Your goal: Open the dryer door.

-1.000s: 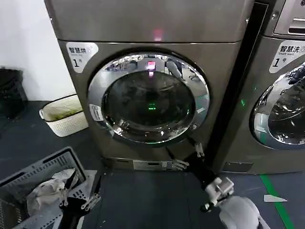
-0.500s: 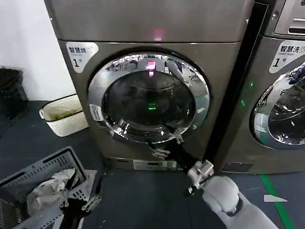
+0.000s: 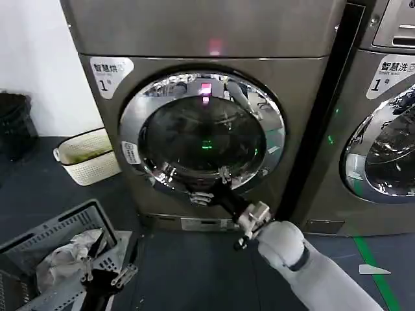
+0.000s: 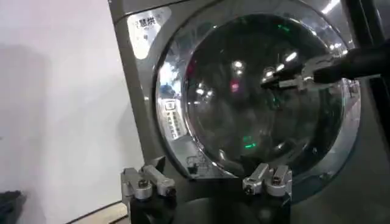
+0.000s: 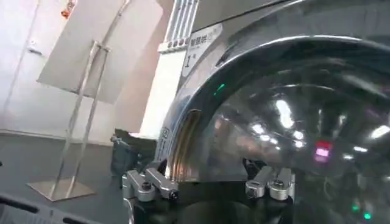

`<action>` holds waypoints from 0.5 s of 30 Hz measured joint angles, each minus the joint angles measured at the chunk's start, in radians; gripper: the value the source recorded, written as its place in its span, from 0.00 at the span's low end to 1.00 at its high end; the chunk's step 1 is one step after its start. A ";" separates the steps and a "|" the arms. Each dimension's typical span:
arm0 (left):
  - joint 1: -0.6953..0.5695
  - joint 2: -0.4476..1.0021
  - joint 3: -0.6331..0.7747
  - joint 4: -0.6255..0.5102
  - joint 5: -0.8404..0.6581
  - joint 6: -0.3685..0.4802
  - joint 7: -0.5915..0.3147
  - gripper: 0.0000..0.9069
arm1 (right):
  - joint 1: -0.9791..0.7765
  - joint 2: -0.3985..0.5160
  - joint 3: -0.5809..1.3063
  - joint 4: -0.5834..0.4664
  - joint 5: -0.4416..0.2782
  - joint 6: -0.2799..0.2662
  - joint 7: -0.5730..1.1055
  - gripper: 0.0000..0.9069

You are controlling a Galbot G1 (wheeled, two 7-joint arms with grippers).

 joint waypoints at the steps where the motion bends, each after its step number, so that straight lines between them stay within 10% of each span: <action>1: 0.000 -0.001 0.000 0.000 0.001 0.000 0.000 1.00 | 0.006 0.003 -0.005 -0.006 0.000 0.000 0.001 1.00; 15: 0.000 -0.004 0.001 0.000 0.005 -0.001 0.001 1.00 | 0.081 0.062 -0.064 -0.088 -0.005 -0.006 0.012 1.00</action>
